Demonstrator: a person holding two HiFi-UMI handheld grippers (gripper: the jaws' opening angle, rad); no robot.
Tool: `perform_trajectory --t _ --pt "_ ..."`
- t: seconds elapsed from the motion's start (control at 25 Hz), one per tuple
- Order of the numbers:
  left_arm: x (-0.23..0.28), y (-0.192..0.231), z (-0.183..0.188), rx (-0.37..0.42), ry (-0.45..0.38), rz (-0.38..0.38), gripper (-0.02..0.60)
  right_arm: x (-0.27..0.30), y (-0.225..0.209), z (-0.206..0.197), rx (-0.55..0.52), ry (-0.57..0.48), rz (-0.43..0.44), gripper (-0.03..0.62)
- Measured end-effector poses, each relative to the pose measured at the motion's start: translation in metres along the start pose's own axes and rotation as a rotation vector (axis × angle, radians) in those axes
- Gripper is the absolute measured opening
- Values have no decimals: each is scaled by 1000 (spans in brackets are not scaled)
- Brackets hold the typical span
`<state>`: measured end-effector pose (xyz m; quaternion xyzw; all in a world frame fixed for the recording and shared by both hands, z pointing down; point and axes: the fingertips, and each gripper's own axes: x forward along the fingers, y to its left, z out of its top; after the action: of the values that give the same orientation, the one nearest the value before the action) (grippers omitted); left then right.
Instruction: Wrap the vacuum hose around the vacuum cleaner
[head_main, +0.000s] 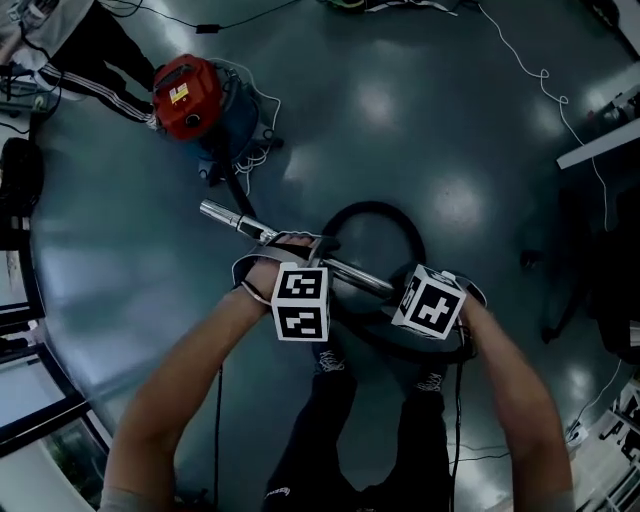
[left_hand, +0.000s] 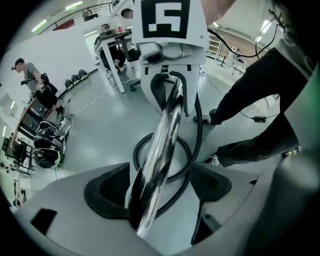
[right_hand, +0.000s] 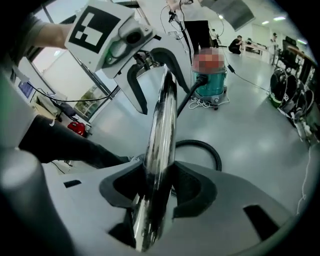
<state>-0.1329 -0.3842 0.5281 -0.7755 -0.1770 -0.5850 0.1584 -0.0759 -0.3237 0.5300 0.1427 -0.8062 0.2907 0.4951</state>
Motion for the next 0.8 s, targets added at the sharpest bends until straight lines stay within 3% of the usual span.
perform_trajectory --t 0.08,0.2,0.4,0.48,0.6,0.8 --pt "1 -2 -12 -17 7 -18 378 4 0 9 -23 32 14 173" --pt "0 0 -32 -72 -1 -20 220 12 -1 25 -74 72 30 173" --pt "5 -26 -71 -106 17 -57 210 25 10 61 -191 144 87 173" --pt "6 -35 -88 -132 18 -41 172 33 14 74 -246 176 97 173" --pt "5 -46 -108 -205 -20 -18 164 43 18 95 -300 208 104 173" --pt "-2 -47 -128 -375 -129 11 163 57 2 123 -286 205 54 173"
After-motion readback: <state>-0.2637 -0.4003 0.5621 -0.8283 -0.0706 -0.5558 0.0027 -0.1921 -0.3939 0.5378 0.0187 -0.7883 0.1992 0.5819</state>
